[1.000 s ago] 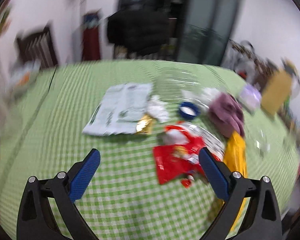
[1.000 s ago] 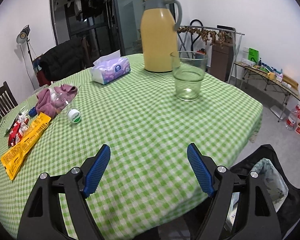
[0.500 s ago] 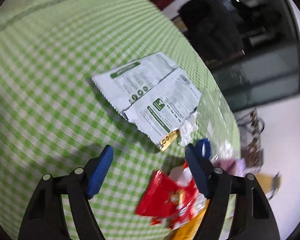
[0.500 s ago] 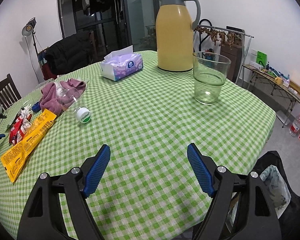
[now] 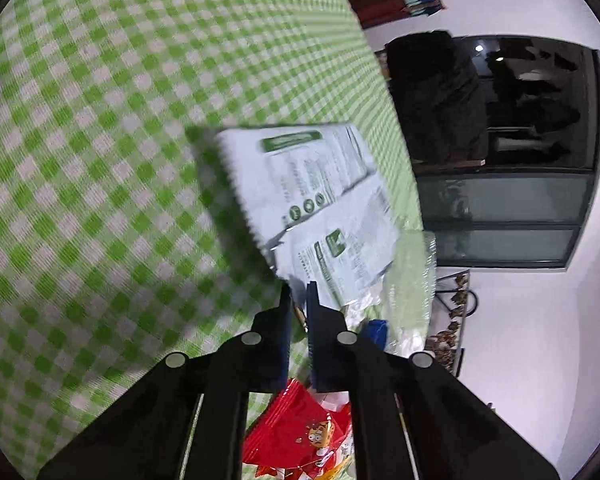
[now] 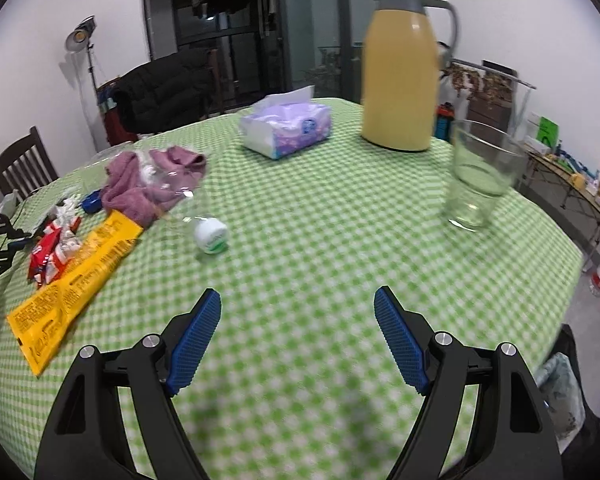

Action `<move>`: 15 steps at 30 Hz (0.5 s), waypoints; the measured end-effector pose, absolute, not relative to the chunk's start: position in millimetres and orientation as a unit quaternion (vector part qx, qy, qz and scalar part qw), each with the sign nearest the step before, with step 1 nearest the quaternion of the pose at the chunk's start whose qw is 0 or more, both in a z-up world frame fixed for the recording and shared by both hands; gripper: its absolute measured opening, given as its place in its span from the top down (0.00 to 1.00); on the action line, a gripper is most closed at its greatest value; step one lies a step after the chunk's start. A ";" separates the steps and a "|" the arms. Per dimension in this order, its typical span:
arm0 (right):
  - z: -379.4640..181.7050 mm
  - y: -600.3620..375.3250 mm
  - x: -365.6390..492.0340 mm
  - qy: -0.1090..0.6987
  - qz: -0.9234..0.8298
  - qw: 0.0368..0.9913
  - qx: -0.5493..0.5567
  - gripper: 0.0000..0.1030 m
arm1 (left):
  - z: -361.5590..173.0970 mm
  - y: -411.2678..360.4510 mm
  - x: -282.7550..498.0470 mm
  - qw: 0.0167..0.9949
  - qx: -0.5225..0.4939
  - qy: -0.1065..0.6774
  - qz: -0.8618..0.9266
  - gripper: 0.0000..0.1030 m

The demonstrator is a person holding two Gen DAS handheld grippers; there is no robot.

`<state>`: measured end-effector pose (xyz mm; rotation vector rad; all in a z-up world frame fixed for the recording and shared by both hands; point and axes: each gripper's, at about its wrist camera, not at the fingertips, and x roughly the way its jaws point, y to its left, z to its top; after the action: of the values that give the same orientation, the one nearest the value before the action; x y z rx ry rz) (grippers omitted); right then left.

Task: Collect trash
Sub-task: 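Grasp the white printed wrapper with the left tool while the right tool grasps the pink cloth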

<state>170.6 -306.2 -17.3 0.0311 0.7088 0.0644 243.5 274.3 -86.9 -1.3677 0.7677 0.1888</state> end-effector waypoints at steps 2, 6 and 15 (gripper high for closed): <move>-17.9 -292.4 175.8 0.348 0.044 0.936 0.007 0.26 | -79.1 276.0 237.4 0.714 -0.615 0.327 0.070 1.00; -15.9 -261.8 184.5 0.346 0.075 0.935 -0.010 0.26 | -50.6 268.1 231.6 0.763 -0.578 0.286 0.048 1.00; 2.5 -200.7 213.7 0.328 0.138 0.933 -0.047 0.26 | -18.7 254.1 225.1 0.800 -0.556 0.222 -0.038 1.00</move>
<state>213.7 -200.7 2.5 -0.0963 0.6720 0.2829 225.1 254.1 -18.7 -1.1934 0.4755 -0.0817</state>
